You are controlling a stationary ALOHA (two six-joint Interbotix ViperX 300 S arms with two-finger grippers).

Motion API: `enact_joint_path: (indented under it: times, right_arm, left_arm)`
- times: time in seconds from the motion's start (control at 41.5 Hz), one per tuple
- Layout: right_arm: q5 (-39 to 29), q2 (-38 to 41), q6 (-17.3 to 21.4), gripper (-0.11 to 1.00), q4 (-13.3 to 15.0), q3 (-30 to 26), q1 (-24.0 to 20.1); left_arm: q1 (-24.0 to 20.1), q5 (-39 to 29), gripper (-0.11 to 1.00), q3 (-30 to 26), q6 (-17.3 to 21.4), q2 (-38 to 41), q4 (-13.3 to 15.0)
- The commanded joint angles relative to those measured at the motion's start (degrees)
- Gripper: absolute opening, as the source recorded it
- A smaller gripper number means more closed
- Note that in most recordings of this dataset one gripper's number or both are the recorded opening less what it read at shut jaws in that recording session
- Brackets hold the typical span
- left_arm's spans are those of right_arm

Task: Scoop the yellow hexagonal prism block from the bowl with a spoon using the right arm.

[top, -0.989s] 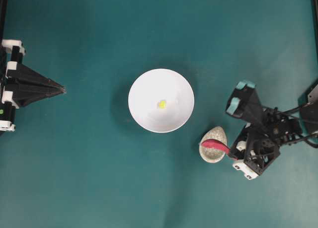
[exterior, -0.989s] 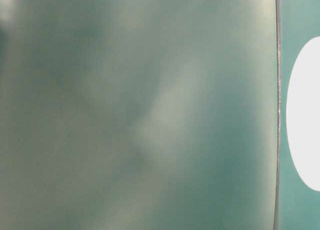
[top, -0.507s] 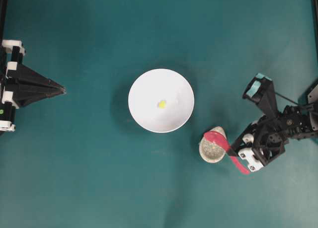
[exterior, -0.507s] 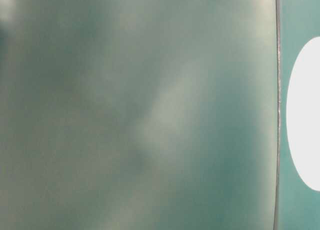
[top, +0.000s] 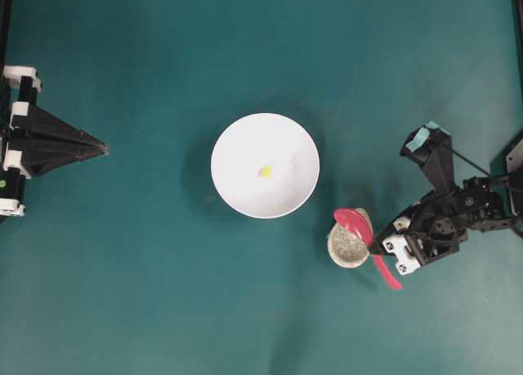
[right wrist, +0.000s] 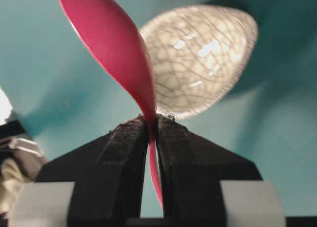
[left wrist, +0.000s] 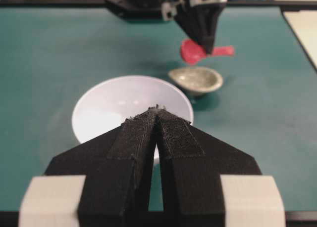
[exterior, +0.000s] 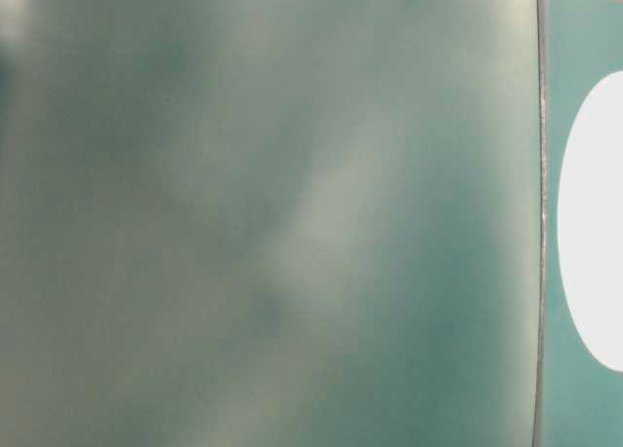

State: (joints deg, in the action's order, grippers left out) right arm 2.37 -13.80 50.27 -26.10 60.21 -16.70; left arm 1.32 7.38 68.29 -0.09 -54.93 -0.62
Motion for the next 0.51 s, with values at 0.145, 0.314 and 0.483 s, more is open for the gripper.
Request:
enact_joint_path:
  times: [0.145,0.314,0.483]
  right_arm:
    - [0.0,2.2,0.18,0.11,-0.09,-0.62,-1.23]
    - [-4.57,2.2,0.18,0.11,0.44,-0.7,-1.58]
    - [-6.06,2.37,0.0,0.11,1.05,-0.88,-1.58]
  left_arm:
    - [0.18,-0.18,0.0,-0.53,0.0,0.35,-0.18]
    - [0.09,-0.62,0.0,-0.62,0.0,0.44,-0.18]
    - [0.09,-0.53,0.0,-0.53,0.0,0.44,-0.18]
